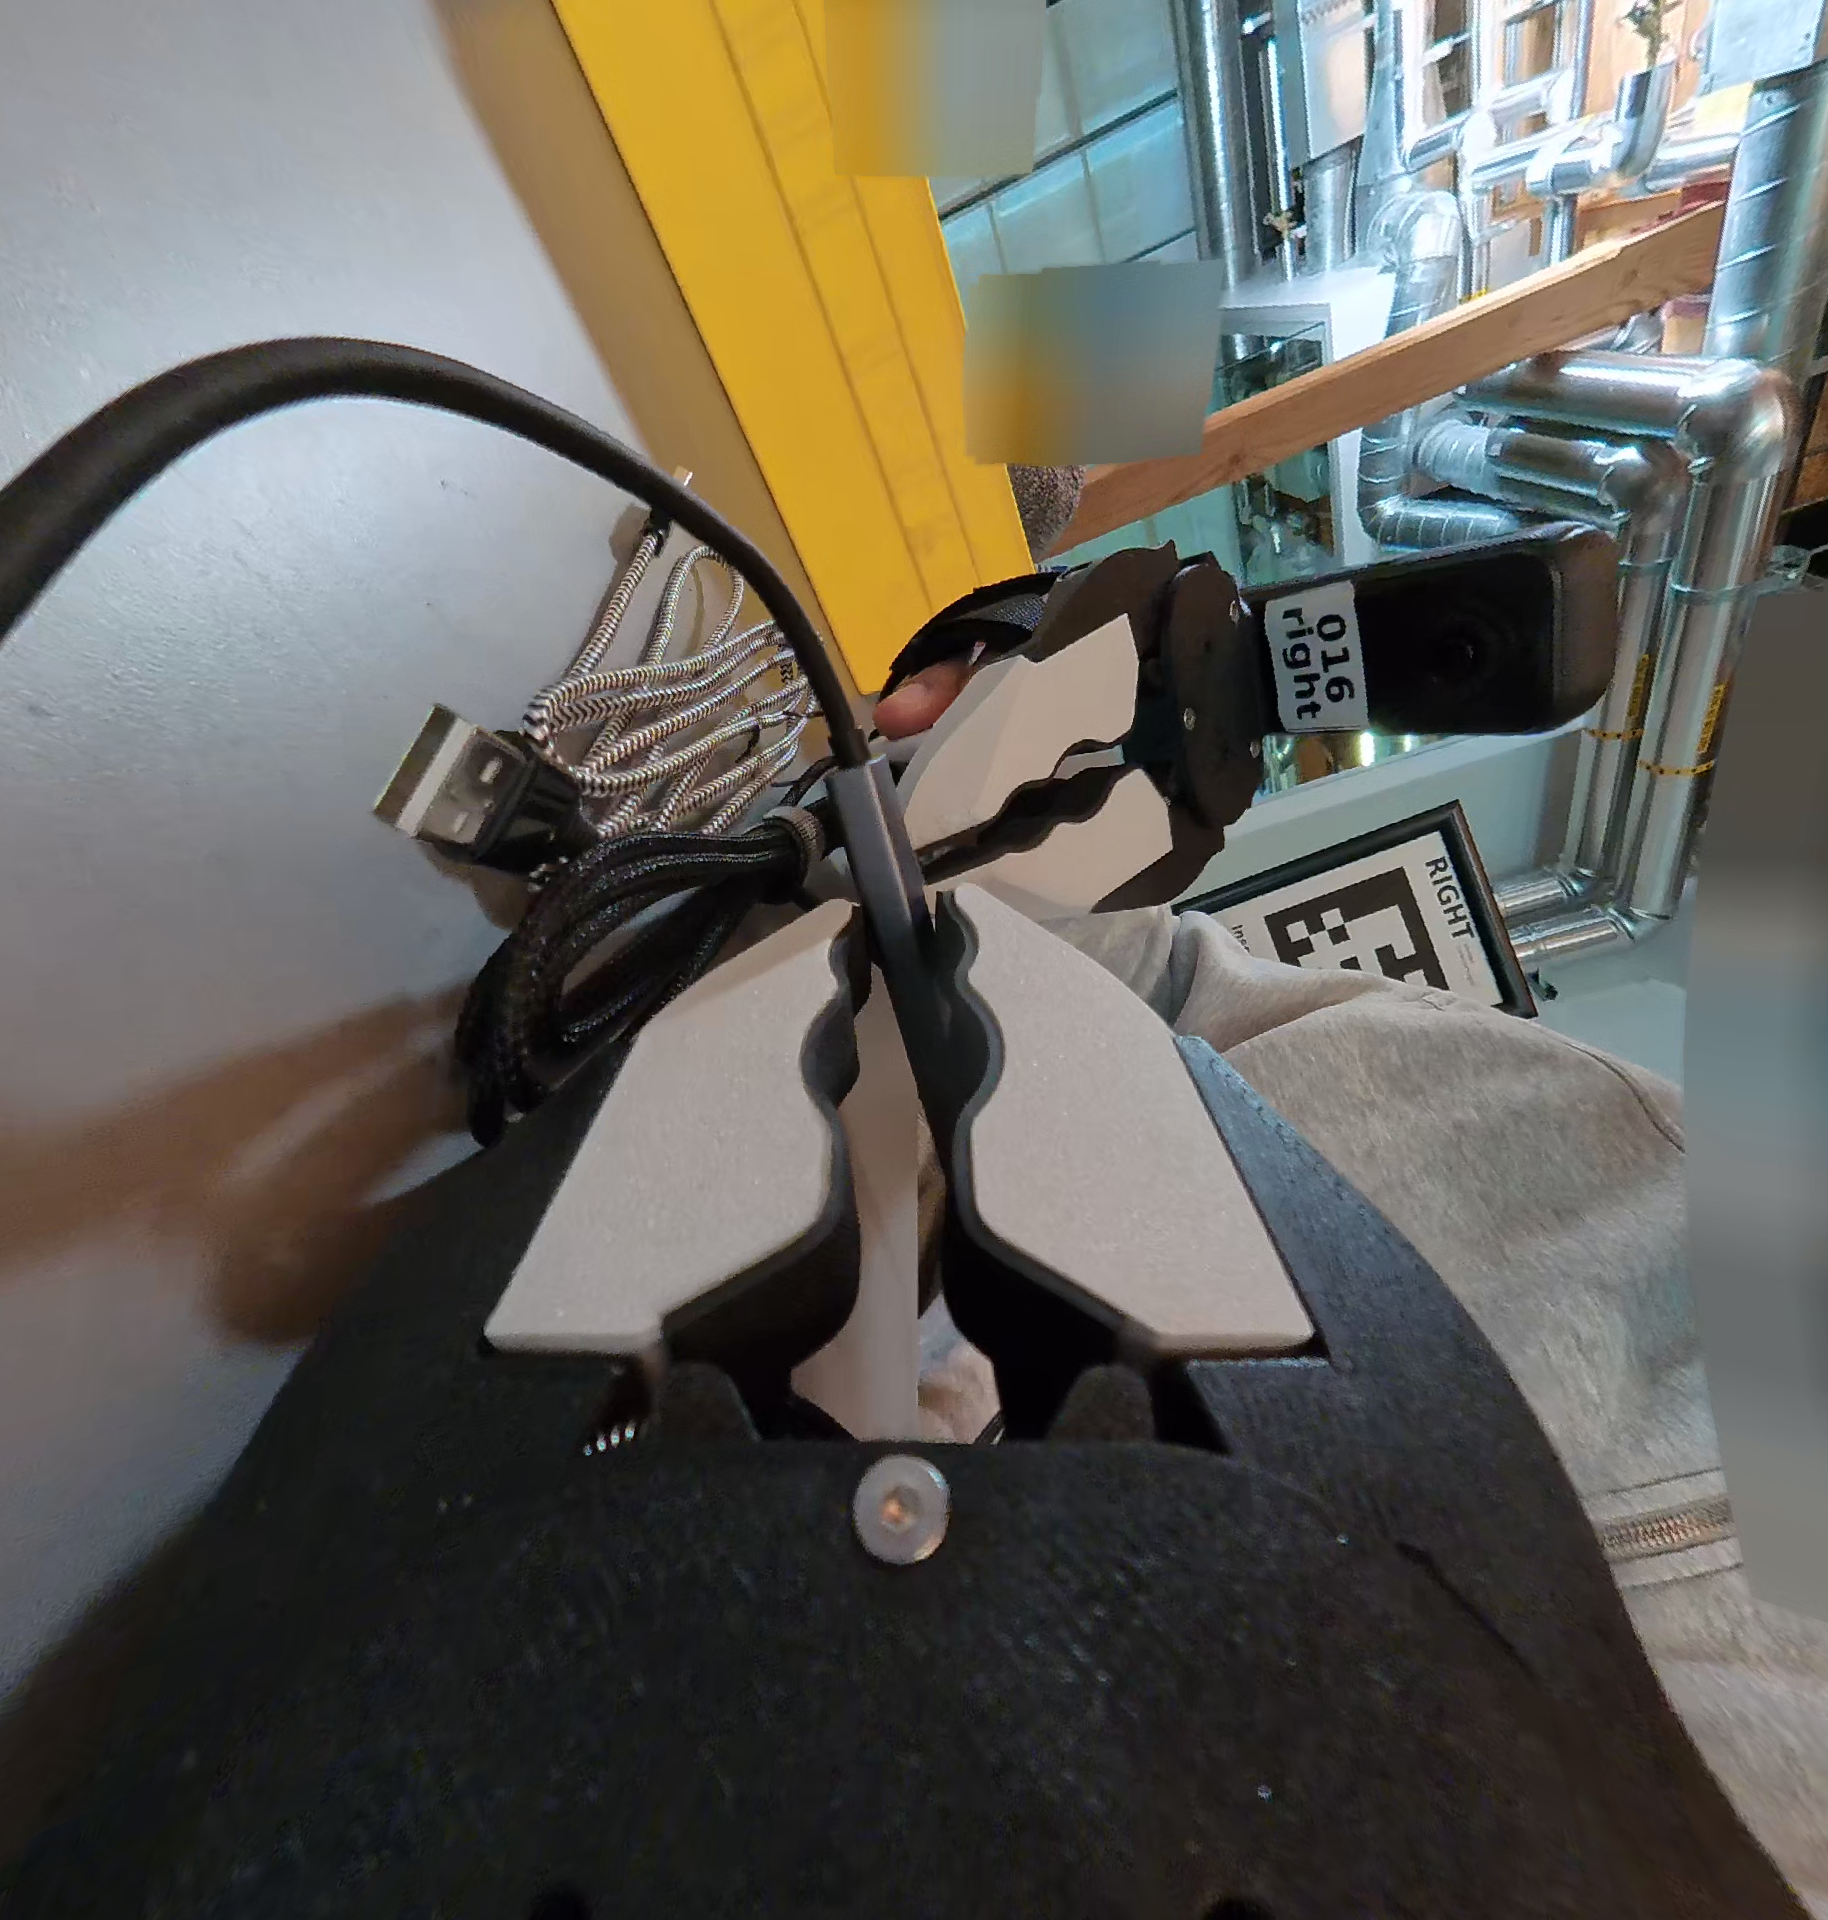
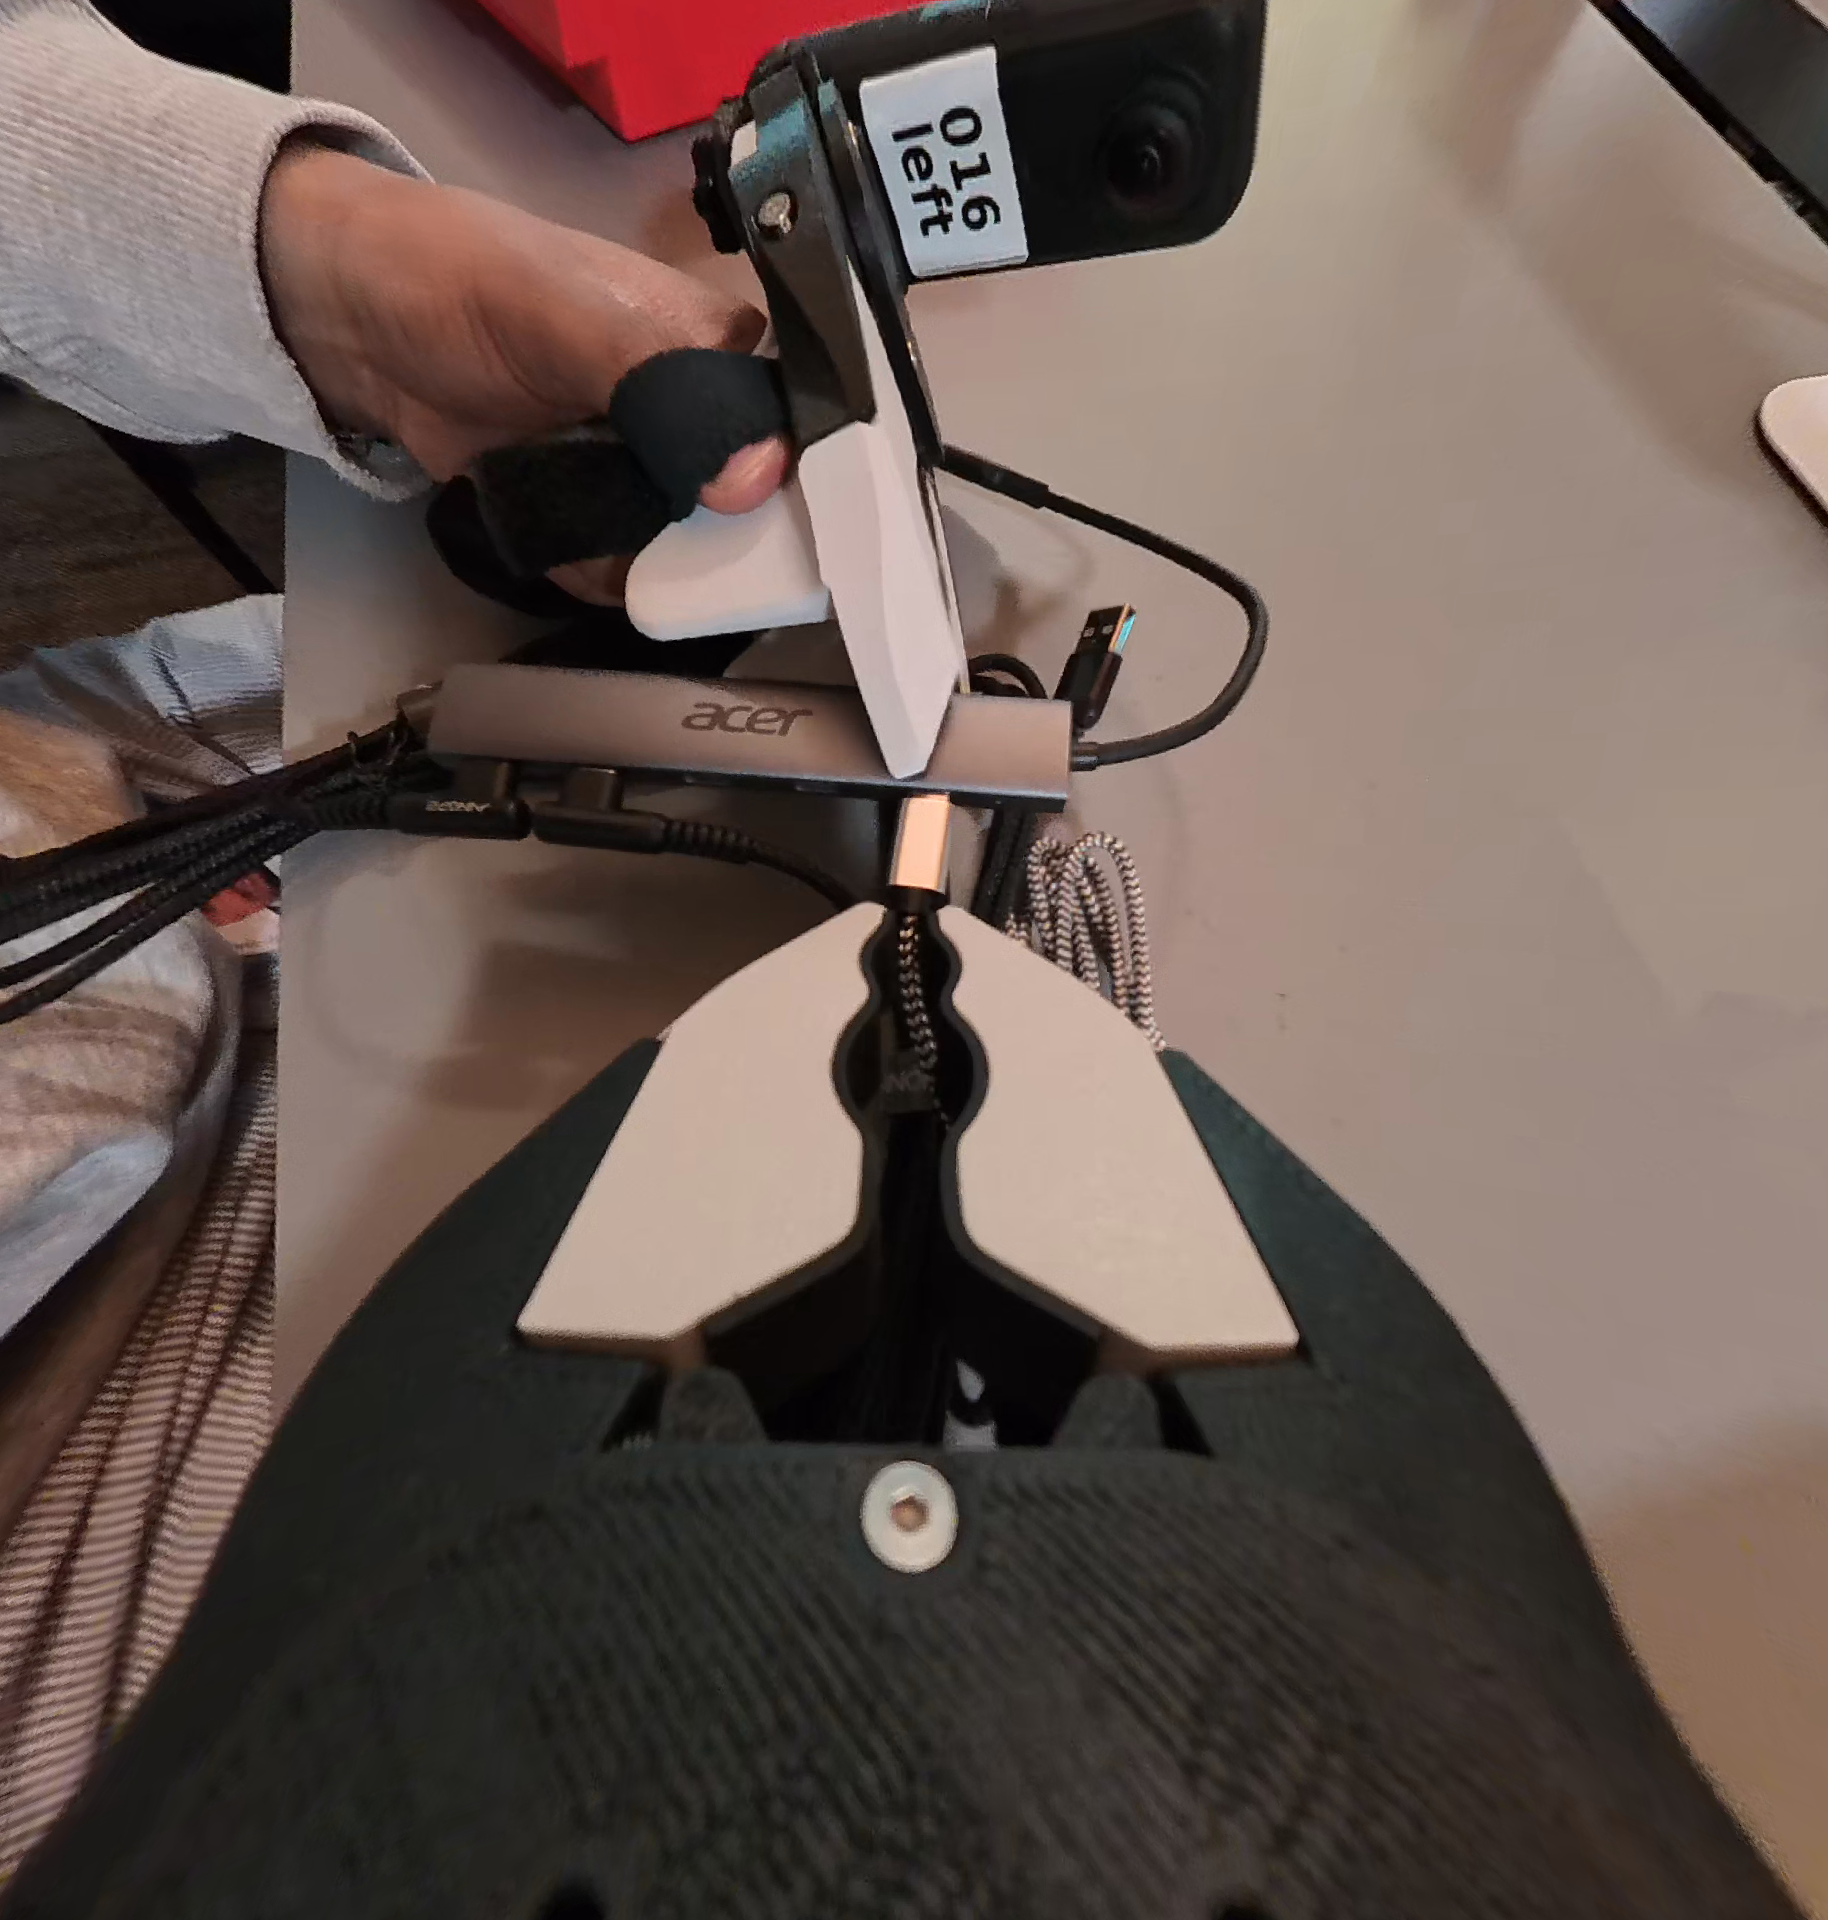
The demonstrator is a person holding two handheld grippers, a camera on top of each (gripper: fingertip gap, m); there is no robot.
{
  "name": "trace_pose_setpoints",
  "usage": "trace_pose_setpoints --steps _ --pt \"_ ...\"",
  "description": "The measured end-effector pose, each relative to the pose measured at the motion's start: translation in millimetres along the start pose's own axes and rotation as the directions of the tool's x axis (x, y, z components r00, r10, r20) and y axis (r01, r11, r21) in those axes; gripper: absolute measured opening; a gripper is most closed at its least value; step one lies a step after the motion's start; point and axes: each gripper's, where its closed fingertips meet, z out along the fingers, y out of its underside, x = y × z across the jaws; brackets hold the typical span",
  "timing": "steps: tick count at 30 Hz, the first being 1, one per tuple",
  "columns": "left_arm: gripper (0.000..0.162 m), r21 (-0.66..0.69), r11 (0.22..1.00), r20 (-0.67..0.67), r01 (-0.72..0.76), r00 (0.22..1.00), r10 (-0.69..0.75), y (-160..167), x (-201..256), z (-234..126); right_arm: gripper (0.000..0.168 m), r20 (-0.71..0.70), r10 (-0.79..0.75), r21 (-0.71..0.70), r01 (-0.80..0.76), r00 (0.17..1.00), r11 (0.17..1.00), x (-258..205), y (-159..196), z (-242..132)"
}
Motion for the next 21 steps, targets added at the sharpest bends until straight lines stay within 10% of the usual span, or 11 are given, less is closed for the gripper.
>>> trace_pose_setpoints --steps 21 --pt "0.011 -0.065 0.997 -0.014 0.041 0.999 -0.042 7.2 0.9 2.0 0.004 0.099 0.088 0.004 -0.089 0.991 0.996 -6.8 1.6 1.1"
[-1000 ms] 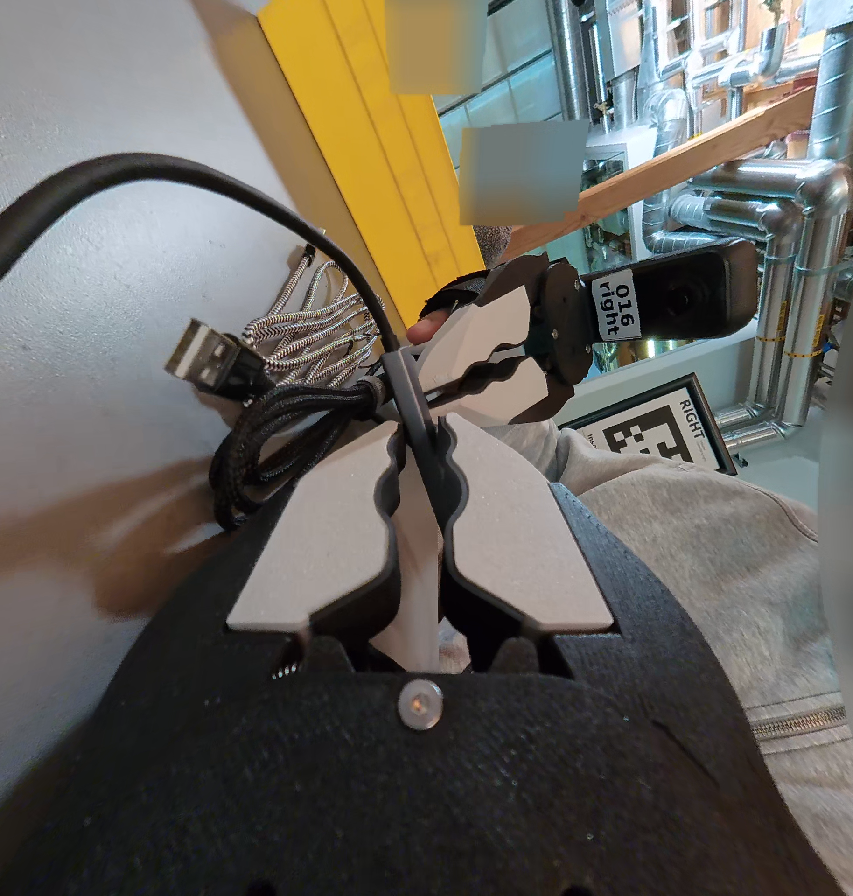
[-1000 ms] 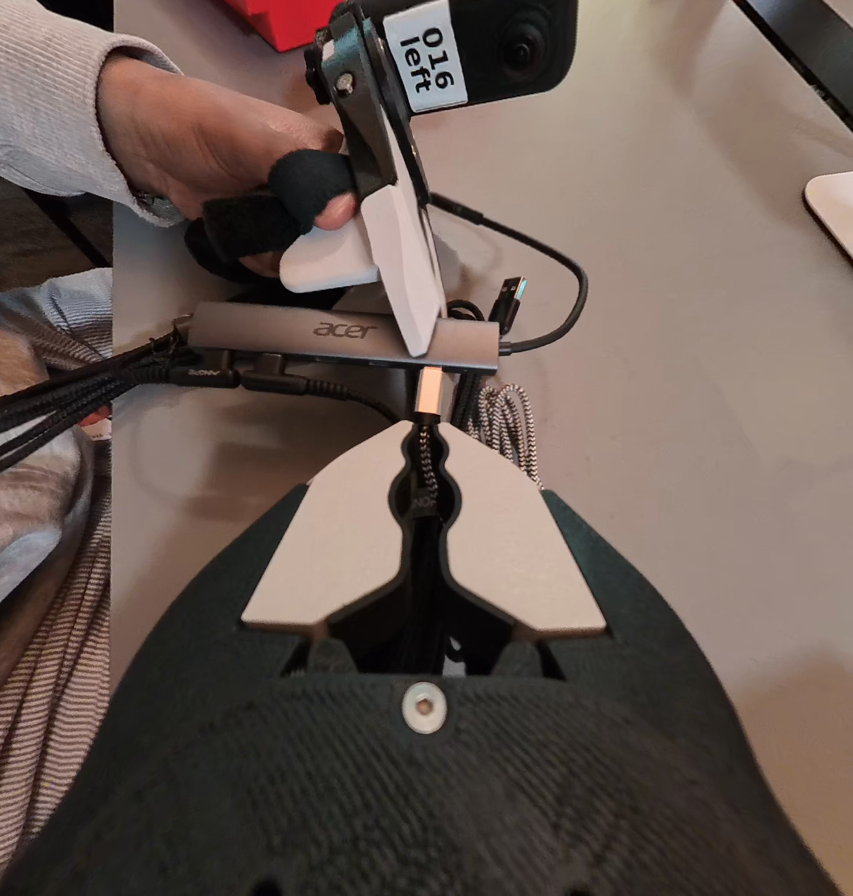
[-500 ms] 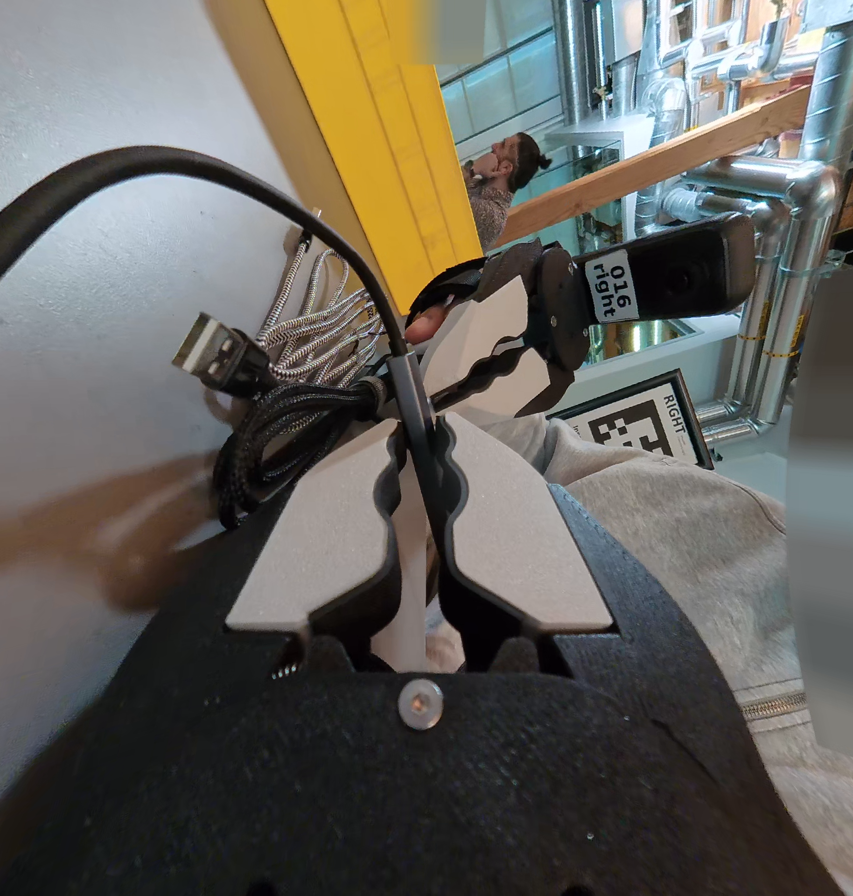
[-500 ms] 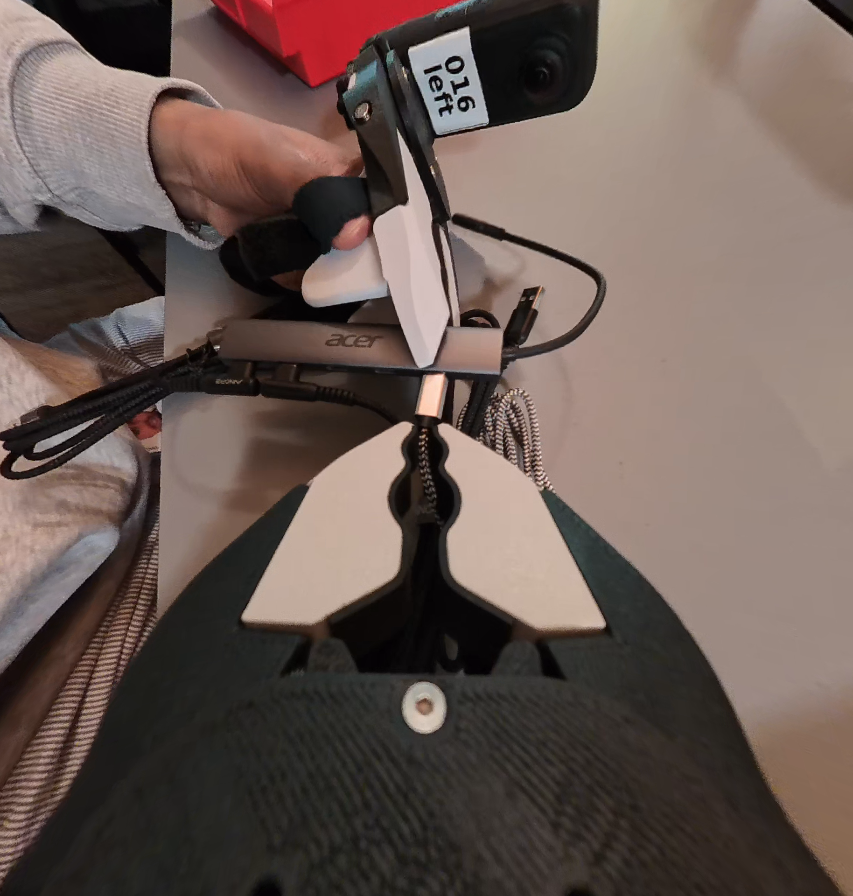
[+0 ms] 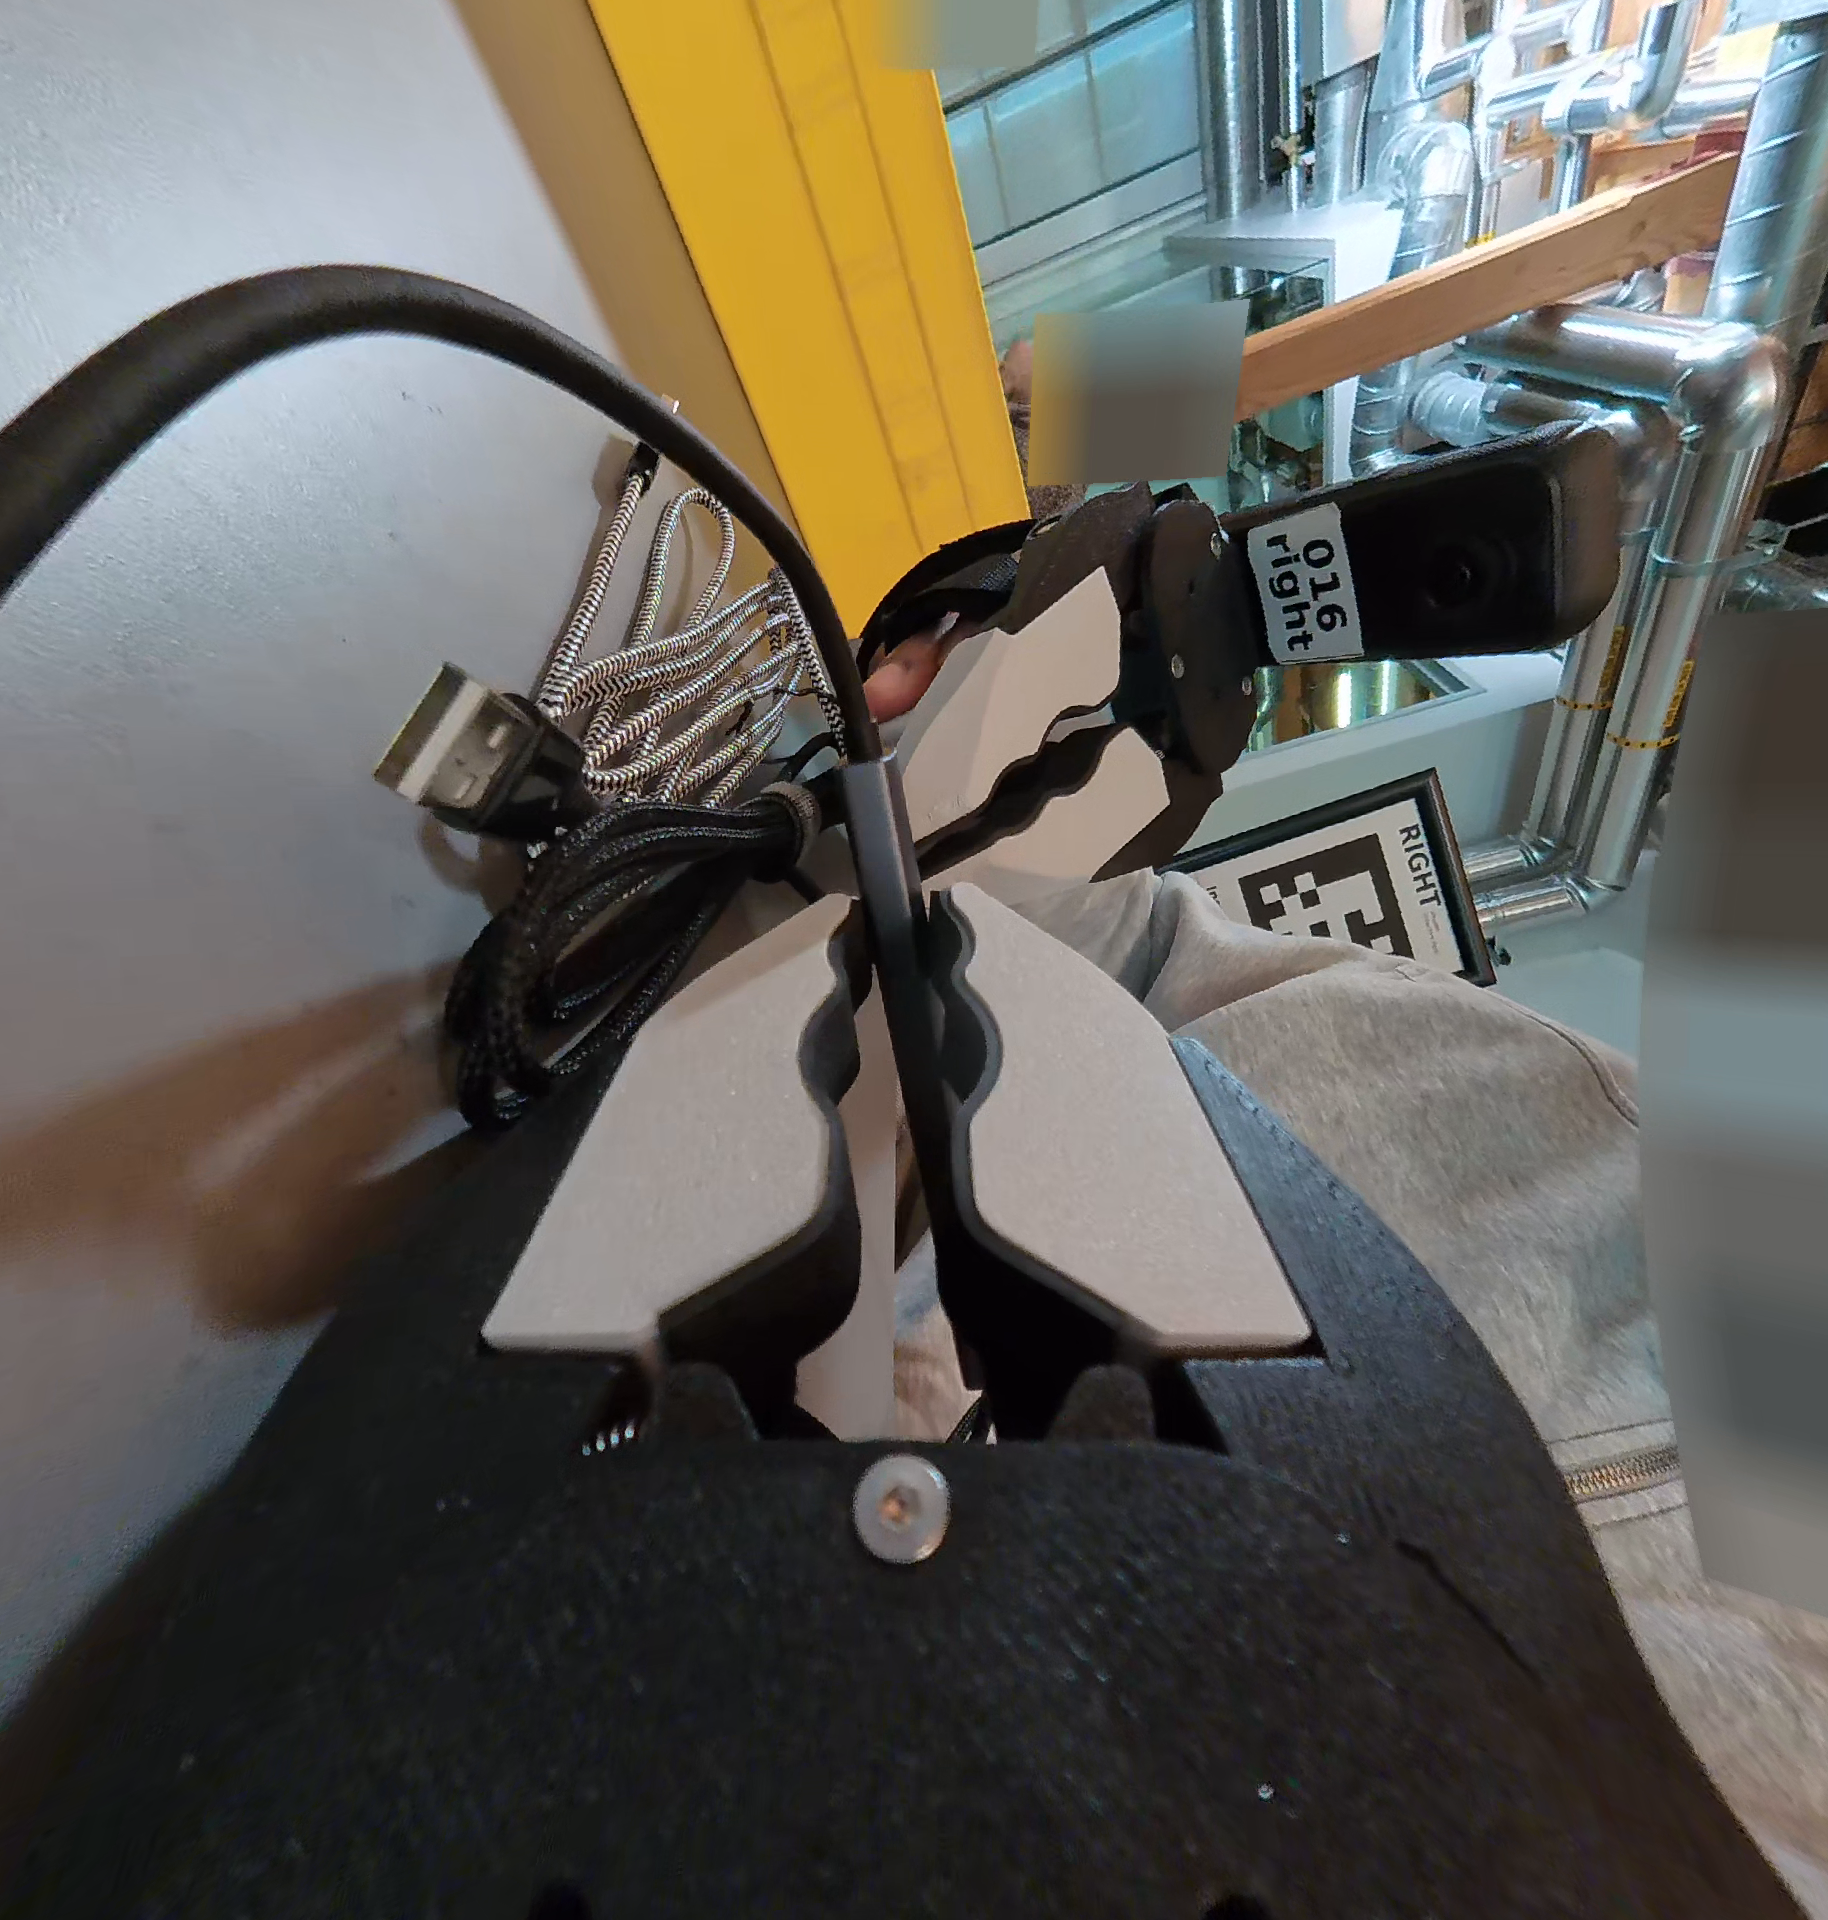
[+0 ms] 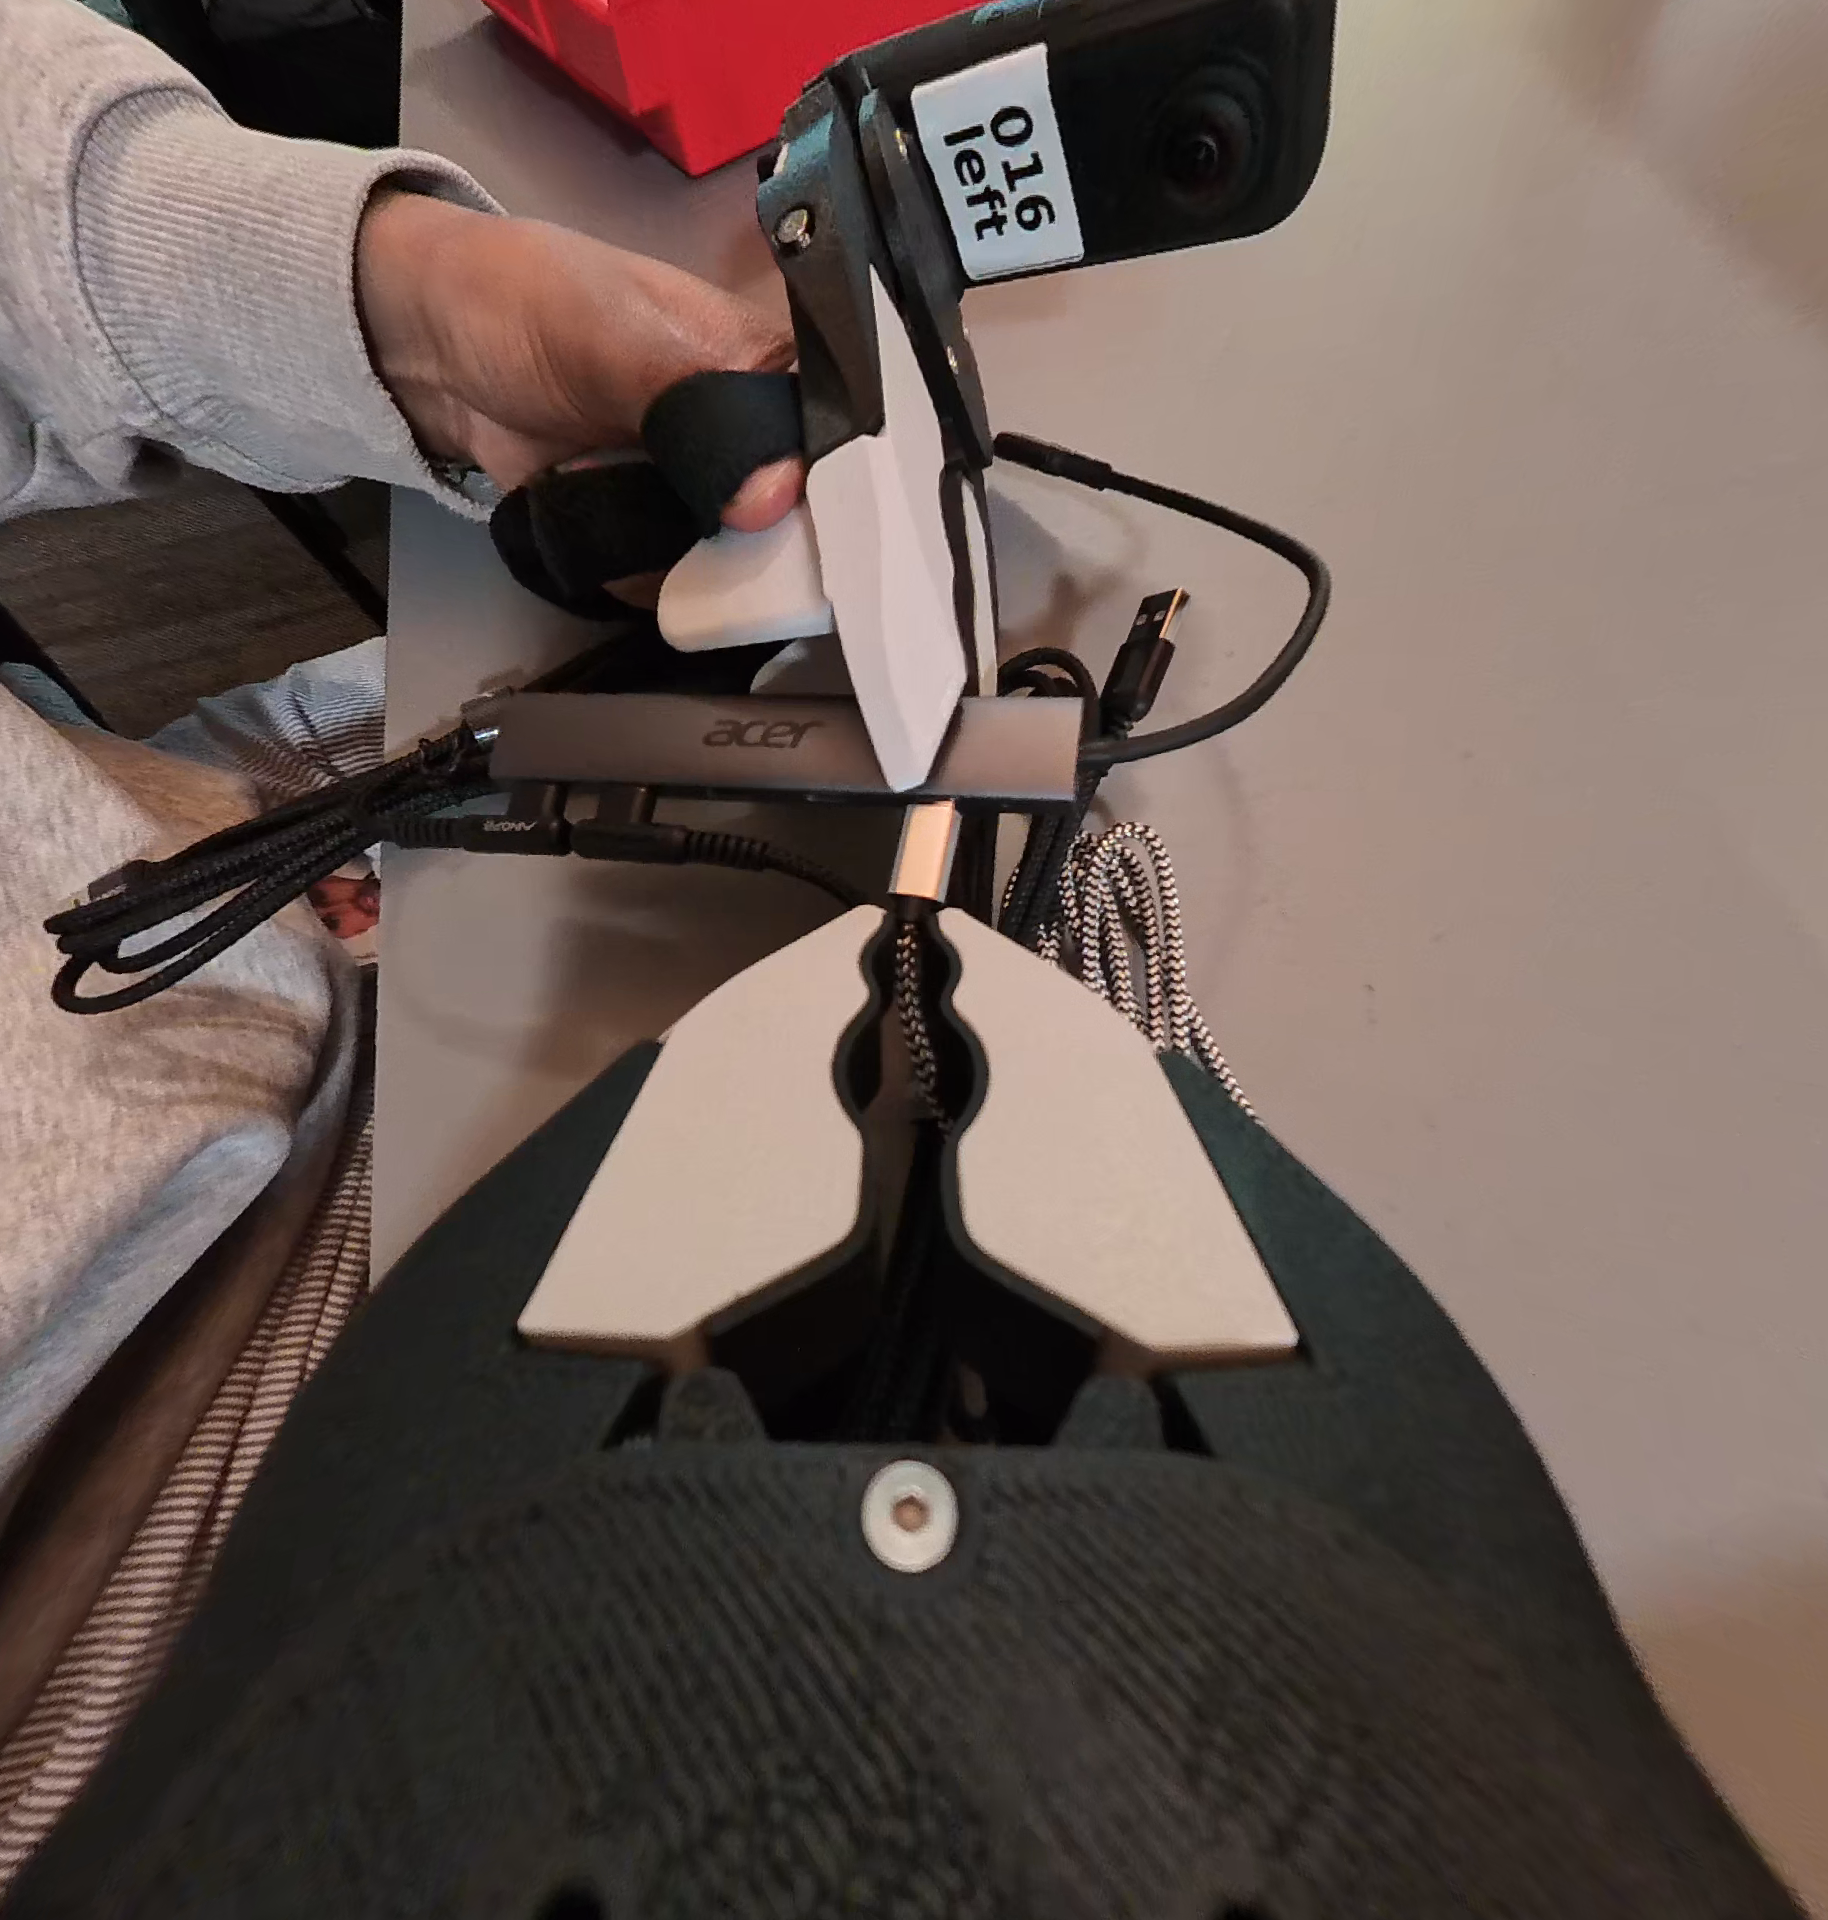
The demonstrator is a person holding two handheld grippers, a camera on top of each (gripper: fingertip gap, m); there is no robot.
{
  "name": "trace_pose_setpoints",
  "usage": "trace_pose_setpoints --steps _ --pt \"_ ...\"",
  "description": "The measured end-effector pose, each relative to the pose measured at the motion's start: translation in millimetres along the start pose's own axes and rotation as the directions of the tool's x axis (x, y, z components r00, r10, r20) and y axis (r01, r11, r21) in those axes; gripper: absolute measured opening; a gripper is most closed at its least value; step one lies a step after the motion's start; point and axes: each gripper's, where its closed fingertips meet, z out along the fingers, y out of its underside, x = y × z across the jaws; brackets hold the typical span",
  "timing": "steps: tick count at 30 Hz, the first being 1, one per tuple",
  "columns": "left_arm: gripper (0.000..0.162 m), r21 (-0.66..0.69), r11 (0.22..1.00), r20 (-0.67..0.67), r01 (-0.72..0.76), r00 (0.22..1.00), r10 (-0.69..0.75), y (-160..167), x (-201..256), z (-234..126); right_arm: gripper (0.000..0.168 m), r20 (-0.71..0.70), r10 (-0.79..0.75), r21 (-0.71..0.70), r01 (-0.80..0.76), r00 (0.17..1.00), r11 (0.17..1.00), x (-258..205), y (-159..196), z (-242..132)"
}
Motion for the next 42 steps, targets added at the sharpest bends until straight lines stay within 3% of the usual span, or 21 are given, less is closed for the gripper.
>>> trace_pose_setpoints --steps 13,21,26,30,36,42 --pt "0.011 -0.082 0.996 -0.016 0.019 1.0 -0.02 10 1 2 0.004 0.075 0.025 -0.013 -0.024 0.997 1.0 -6 3 2" --pt "0.011 -0.111 0.994 0.04 -0.006 0.999 0.01 14 -5 4 0.004 0.016 -0.009 -0.038 0.01 1.0 0.999 0 9 8" --pt "0.011 -0.006 1.0 -0.088 0.018 0.996 -0.018 -1 9 -3 0.005 -0.044 -0.023 0.064 0.026 0.999 0.998 6 -9 0" --pt "0.019 0.063 0.997 -0.086 -0.051 0.995 0.056 -10 12 -5 0.005 -0.059 0.024 0.078 -0.019 0.998 0.997 13 -9 -3" --pt "0.037 0.322 0.946 -0.229 -0.032 0.967 0.11 -43 29 -43 0.005 -0.171 0.089 0.169 -0.06 0.981 0.984 38 -16 -22" --pt "0.036 0.422 0.894 -0.153 -0.151 0.96 0.235 -62 36 -66 0.005 -0.243 0.261 0.245 -0.201 0.934 0.948 61 -6 -42"
